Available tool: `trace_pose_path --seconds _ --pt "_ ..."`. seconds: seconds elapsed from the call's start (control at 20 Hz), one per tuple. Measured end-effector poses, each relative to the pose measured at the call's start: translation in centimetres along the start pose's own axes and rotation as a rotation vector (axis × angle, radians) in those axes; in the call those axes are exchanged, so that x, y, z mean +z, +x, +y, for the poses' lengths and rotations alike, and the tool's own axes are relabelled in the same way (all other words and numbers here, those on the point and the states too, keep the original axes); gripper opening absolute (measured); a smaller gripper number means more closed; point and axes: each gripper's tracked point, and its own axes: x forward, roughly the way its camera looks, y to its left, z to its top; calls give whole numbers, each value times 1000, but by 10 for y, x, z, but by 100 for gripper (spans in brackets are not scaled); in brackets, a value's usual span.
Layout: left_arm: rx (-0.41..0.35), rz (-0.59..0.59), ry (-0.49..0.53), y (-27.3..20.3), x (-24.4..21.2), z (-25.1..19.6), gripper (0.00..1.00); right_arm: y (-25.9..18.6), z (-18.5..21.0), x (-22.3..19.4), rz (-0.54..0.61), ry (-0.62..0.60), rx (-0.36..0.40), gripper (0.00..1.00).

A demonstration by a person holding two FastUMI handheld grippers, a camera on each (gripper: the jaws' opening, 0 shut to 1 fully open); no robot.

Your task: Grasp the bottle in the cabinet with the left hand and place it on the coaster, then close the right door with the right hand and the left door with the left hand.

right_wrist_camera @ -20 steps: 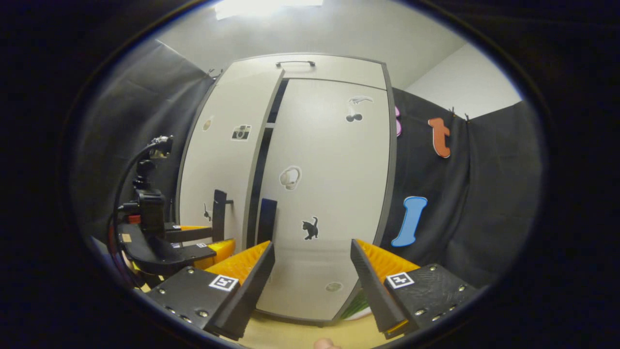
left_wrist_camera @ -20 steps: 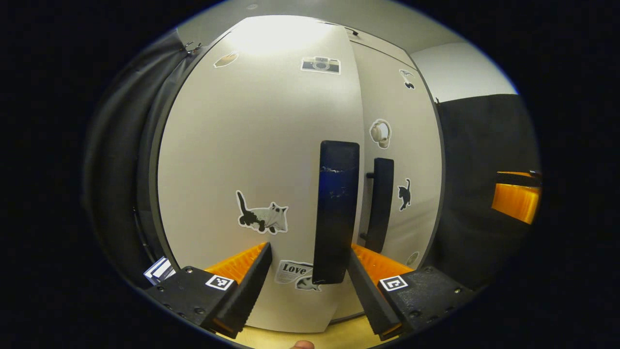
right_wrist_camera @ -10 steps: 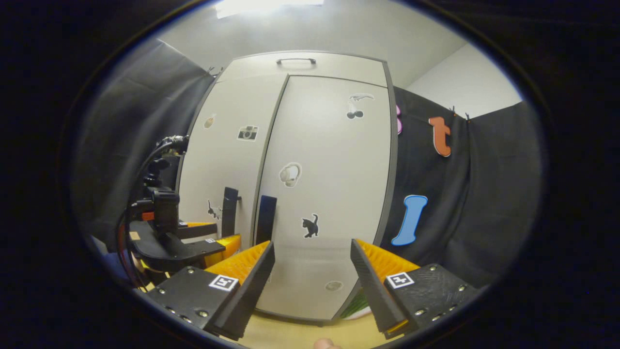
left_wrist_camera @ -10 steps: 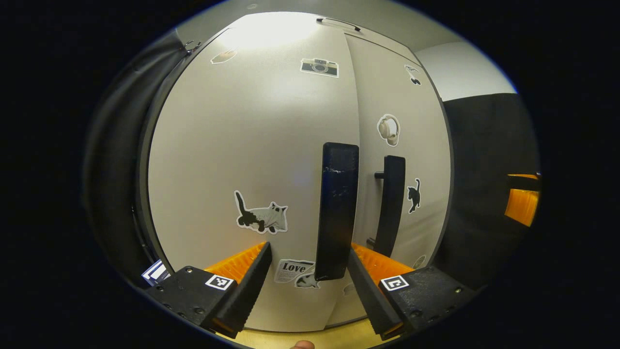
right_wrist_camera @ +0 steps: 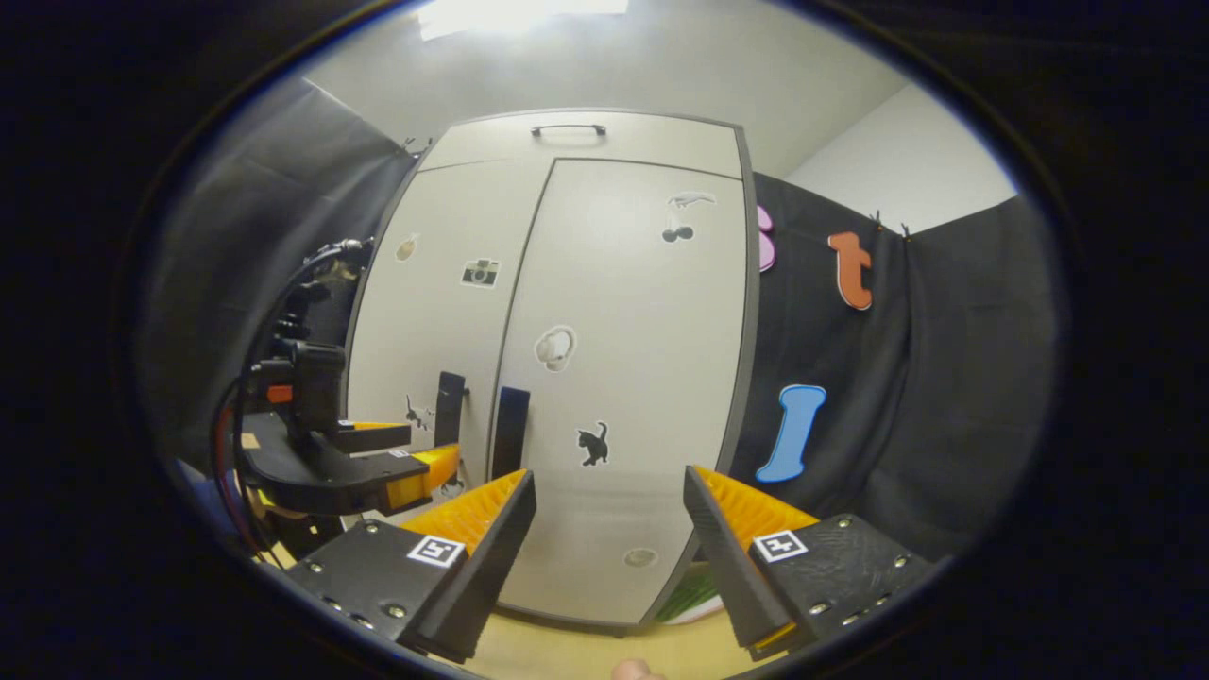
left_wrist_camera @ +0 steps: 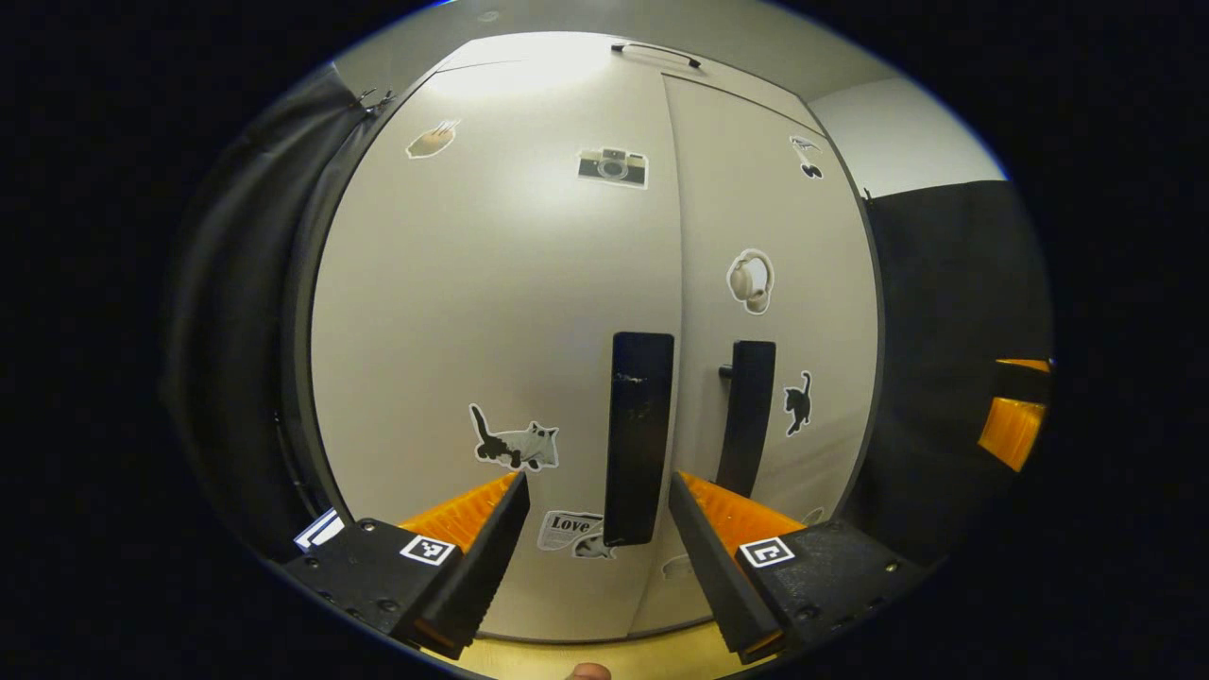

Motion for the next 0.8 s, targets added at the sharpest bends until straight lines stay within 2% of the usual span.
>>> trace_pose_path --seconds 0.15,0.3,0.4,0.5,0.6,0.8 --pt "25 15 -17 -23 9 -14 94 -6 -7 -2 6 5 5 95" --pt "17 5 -9 -51 41 -44 94 -10 -32 10 -15 -18 -23 93" --pt "20 -21 21 -66 72 -66 94 -13 -59 25 -41 -25 -48 93" --pt "6 -54 24 -80 104 -97 93 -17 -90 41 -65 -10 -75 98" --pt "-12 -93 13 -90 128 -131 95 -21 -125 48 -77 -1 -106 95" --pt "-47 -144 32 -97 154 -198 95 -28 -195 49 -77 -25 -152 95"
